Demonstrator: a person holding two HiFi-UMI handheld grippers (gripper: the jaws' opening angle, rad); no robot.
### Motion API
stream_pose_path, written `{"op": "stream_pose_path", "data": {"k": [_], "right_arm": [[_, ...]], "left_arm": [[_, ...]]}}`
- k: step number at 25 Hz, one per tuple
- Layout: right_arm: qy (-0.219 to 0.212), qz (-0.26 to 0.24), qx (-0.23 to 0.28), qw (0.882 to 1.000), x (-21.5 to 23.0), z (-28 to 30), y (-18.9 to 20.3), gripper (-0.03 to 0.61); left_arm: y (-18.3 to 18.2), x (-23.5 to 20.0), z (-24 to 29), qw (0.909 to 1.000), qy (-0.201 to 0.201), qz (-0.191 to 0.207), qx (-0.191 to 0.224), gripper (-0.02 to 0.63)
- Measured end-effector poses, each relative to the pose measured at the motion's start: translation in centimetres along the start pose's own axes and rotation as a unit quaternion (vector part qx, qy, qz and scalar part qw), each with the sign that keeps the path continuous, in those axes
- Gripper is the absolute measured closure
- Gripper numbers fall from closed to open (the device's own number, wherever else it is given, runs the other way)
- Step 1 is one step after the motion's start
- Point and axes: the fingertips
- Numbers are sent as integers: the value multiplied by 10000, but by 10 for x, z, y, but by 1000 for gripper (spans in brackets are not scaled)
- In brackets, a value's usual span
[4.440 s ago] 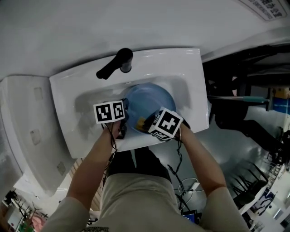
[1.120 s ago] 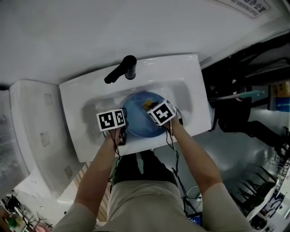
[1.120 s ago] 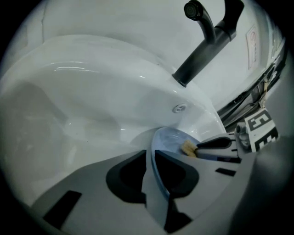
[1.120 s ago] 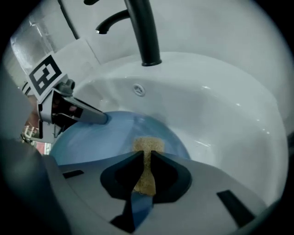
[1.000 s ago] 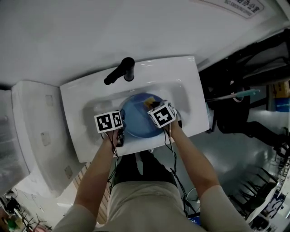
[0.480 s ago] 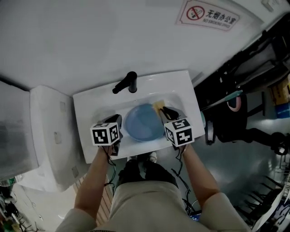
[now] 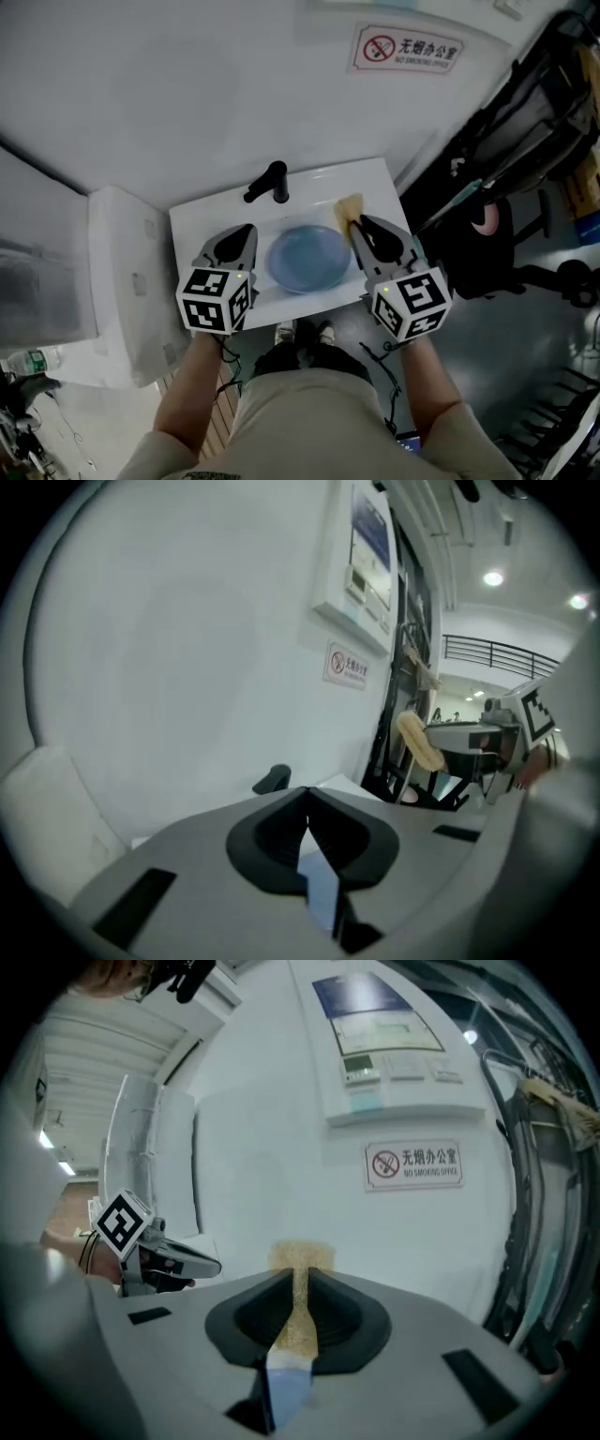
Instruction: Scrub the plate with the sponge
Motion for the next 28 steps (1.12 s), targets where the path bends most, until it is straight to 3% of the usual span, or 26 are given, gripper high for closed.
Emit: {"op": "stream_pose_path", "data": {"k": [5, 8, 18, 24, 28], "right_arm": [[-65, -217, 446, 9987, -20, -43, -41, 523], [-88, -315, 622, 9975, -35, -65, -54, 523], [117, -1012, 893, 9908, -71, -123, -100, 522], [197, -1052, 845, 9907, -76, -126, -92, 522], [266, -1044, 741, 9914, -69, -124, -84, 522]], "left_arm": [[-58, 24, -45, 9953, -45, 366, 897, 606], [-78, 36, -70, 9915, 17, 498, 1203, 607], [-107, 64, -118, 9819, 324, 813, 1681, 607], [-94, 68, -117, 9801, 260, 1098, 1635, 607], [-91, 71, -116, 9805, 377, 1038, 1626, 607]]}}
Point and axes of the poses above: the fingertips, and each gripper's own axes: z forward along the fingers, x to its right, y out of its underside, and after that the axes turned 1 degree about -x, right-handed
